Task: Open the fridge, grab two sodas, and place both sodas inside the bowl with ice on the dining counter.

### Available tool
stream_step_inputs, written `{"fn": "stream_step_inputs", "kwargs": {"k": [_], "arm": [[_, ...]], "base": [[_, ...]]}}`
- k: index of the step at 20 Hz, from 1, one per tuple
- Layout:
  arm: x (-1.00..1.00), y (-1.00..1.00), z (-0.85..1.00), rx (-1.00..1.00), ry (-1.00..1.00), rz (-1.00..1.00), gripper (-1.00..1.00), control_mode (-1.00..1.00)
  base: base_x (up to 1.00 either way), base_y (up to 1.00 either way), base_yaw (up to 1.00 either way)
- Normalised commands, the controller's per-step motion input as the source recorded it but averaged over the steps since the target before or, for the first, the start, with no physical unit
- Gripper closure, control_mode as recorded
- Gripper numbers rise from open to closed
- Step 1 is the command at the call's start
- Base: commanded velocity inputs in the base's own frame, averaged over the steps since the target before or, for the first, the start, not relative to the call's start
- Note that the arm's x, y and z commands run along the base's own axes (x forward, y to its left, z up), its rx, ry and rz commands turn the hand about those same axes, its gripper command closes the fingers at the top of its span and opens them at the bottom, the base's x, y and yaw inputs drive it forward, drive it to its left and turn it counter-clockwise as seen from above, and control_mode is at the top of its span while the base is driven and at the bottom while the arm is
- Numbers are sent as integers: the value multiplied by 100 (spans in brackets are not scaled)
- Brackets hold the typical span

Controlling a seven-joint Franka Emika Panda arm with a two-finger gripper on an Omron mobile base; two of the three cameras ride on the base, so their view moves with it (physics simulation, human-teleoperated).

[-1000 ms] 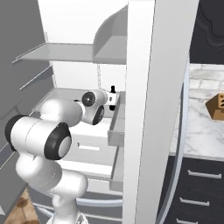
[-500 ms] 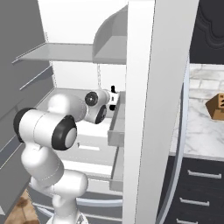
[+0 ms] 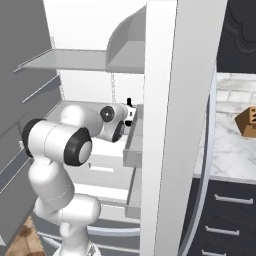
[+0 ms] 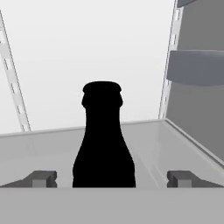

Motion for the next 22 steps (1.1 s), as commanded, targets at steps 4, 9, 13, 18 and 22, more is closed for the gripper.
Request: {"fn": "stream_step_inputs", "kwargs": {"k": [4,9,13,18,22], "arm": [[7,-6,-8,0,0,0,-100,-100],[0,0,-13,0,0,0,100,-100],[0,0,-9,0,0,0,100,-100],[0,0,-2,-1,0,0,100,-100],[0,0,-8,-1,0,0,100,-100]], "base": [[0,0,0],[0,0,0],[0,0,0],[0,0,0],[0,0,0]]}}
